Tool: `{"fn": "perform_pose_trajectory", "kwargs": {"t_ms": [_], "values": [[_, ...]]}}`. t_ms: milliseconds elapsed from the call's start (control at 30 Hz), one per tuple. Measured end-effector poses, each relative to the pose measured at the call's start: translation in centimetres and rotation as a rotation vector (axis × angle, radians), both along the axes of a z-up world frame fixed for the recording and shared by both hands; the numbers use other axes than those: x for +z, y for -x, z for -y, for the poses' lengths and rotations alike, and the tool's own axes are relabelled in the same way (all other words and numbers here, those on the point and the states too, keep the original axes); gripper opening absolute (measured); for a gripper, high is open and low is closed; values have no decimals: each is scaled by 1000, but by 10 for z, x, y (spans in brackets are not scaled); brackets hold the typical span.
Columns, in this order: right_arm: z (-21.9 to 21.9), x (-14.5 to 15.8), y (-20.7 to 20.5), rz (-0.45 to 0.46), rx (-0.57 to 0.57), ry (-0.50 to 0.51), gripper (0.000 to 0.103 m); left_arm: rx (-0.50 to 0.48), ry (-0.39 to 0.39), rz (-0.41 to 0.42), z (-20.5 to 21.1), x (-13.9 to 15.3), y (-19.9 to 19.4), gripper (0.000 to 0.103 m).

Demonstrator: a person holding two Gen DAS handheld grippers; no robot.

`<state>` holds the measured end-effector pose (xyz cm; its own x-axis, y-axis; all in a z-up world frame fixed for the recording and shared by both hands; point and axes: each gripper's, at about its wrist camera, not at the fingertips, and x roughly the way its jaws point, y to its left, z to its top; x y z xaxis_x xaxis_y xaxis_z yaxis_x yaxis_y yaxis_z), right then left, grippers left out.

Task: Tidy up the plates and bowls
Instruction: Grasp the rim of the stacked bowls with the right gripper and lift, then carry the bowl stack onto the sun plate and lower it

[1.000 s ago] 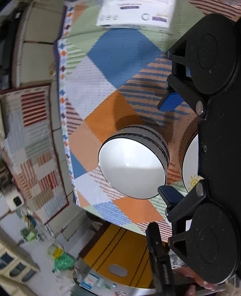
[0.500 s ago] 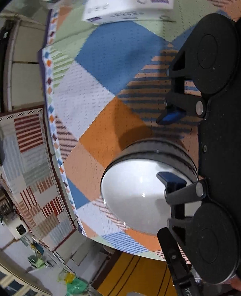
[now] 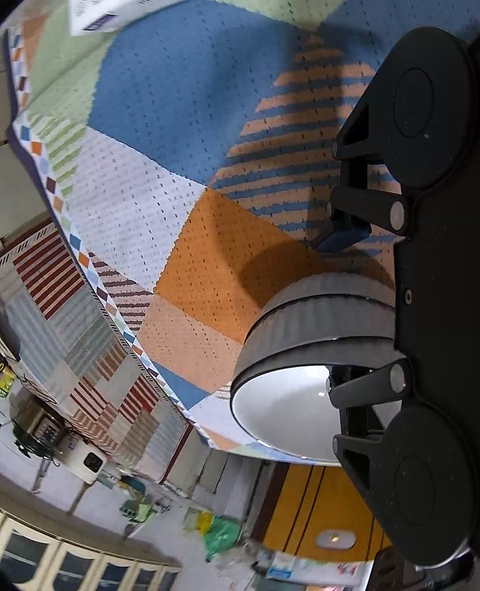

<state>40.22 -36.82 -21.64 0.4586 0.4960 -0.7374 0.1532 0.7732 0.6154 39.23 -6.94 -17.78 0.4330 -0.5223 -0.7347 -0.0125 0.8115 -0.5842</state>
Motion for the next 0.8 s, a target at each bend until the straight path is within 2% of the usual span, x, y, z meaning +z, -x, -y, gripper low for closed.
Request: {"fn": "perform_pose_trajectory", "kwargs": {"t_ms": [33, 67, 233, 467, 800], "values": [[-1, -1, -1, -3, -1, -12, 55, -4, -1, -2, 4, -1, -1, 34], [-2, -1, -2, -4, 1, -25, 51, -1, -14, 3, 7, -2, 0, 34], [-7, 0, -11, -6, 32, -11, 54, 11, -37, 8, 12, 0, 3, 34], [-12, 9, -7, 38, 92, 49, 53, -76, -118, 7, 23, 16, 11, 36], [-1, 33, 25, 142, 117, -14, 52, -165, -187, 96, 24, 63, 50, 36]]}}
